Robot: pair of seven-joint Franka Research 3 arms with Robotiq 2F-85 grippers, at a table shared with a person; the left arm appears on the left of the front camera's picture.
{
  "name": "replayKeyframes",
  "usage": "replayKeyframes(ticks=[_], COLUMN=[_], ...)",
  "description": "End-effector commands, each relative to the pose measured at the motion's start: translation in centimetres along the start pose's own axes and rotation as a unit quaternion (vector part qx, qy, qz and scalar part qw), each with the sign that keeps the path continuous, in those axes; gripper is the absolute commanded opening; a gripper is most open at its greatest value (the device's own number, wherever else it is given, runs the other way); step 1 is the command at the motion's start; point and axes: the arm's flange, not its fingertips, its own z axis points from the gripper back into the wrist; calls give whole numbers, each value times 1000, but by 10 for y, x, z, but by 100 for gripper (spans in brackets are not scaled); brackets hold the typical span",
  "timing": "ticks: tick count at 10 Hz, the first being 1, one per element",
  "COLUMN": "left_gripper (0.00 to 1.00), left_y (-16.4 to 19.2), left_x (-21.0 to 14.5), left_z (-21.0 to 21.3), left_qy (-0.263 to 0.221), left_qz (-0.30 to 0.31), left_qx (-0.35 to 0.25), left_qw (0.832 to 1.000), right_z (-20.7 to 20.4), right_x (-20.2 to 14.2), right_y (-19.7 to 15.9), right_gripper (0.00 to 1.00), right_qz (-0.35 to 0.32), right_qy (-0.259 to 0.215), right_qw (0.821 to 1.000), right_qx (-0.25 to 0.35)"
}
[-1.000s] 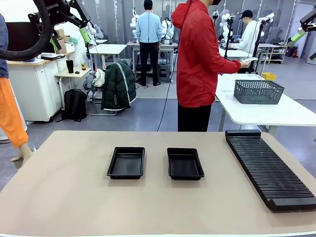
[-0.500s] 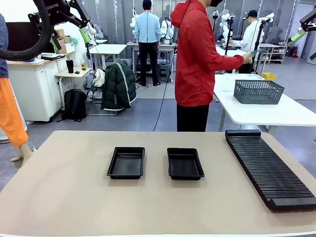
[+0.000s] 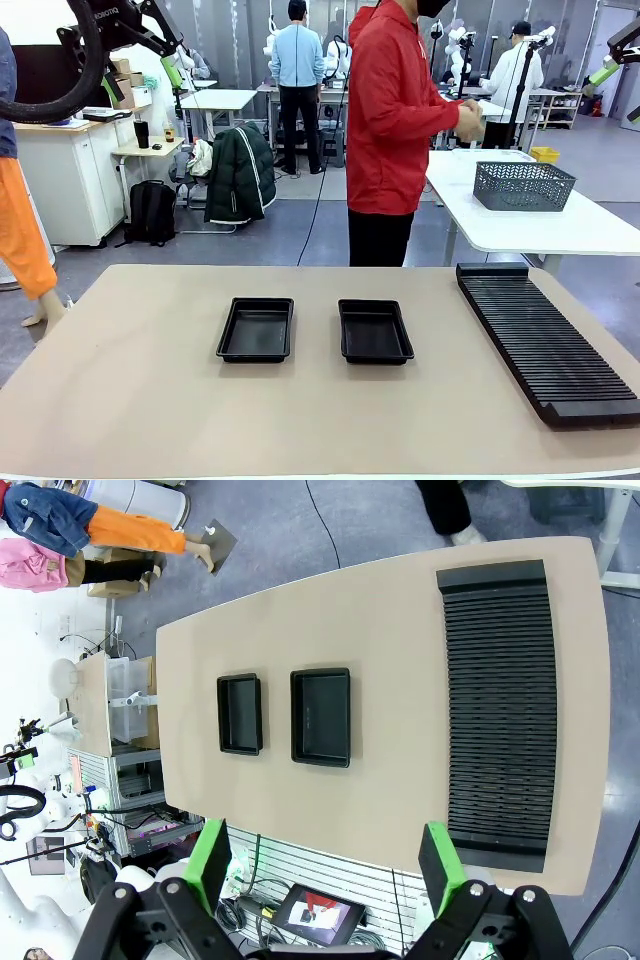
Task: Inspect and transfer BCBs to ESD trays.
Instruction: Pick up the Blank PCB from the PCB Rack and place it in the left ESD tray.
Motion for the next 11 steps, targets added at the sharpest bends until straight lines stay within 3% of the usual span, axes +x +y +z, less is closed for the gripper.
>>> replayKeyframes(ticks=[1,11], left_gripper=[100,100], left_y=[0,0], left_x=[0,0], left_z=[0,0], left_qy=[0,0], left_qz=[0,0], left_qx=[0,0], left_qw=[1000,1000], right_z=[0,0], right_x=[0,0], right_y=[0,0], right_gripper=[100,100], right_qz=[0,0], right_qy=[0,0], right_qw=[1000,1000], right_qx=[0,0])
